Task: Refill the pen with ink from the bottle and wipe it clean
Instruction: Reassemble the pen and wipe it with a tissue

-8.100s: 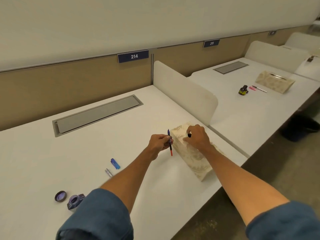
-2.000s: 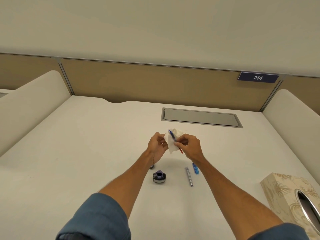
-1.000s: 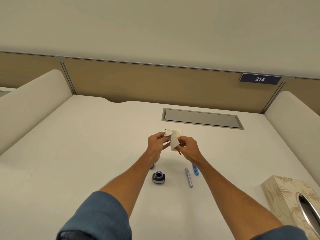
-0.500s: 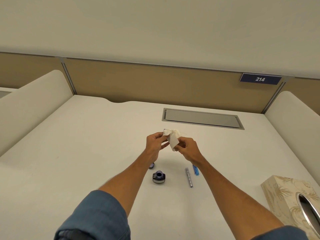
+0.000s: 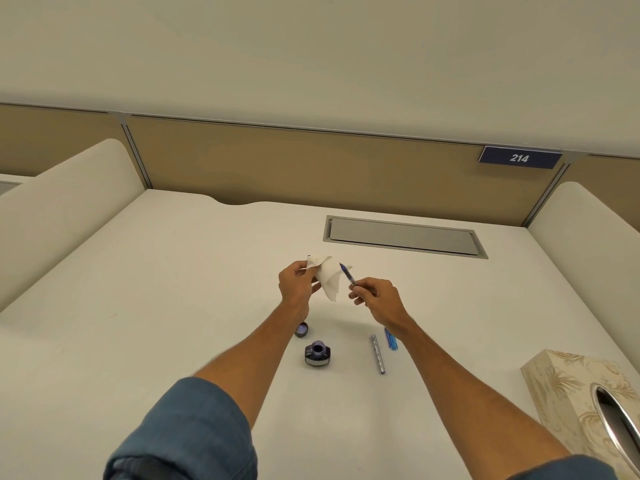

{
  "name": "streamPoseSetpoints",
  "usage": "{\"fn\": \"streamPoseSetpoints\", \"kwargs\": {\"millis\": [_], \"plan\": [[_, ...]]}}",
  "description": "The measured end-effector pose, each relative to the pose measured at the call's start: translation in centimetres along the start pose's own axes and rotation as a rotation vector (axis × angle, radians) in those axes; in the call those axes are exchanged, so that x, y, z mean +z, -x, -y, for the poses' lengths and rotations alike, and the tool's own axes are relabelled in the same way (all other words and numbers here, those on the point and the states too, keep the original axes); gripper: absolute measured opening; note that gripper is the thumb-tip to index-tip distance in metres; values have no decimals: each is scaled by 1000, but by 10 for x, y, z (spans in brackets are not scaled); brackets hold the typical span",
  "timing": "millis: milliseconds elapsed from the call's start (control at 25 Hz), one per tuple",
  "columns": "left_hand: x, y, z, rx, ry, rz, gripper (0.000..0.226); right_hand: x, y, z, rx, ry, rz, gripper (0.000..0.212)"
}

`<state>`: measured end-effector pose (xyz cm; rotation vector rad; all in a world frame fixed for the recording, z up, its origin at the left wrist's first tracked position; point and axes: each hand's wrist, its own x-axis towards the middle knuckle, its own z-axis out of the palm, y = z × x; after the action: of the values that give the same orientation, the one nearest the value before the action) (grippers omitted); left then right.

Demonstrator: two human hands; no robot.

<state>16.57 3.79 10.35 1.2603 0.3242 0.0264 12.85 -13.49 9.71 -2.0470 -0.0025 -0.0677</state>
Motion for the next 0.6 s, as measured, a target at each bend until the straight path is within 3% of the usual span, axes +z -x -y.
{"fn": "streamPoseSetpoints", "kwargs": {"millis": [280, 600], "plan": [[2, 3, 2, 97, -200, 3, 20, 0, -5, 8, -103, 20, -65, 15], [2, 8, -5, -27, -5, 244, 32, 1, -7, 1, -56, 140, -106, 15]]}}
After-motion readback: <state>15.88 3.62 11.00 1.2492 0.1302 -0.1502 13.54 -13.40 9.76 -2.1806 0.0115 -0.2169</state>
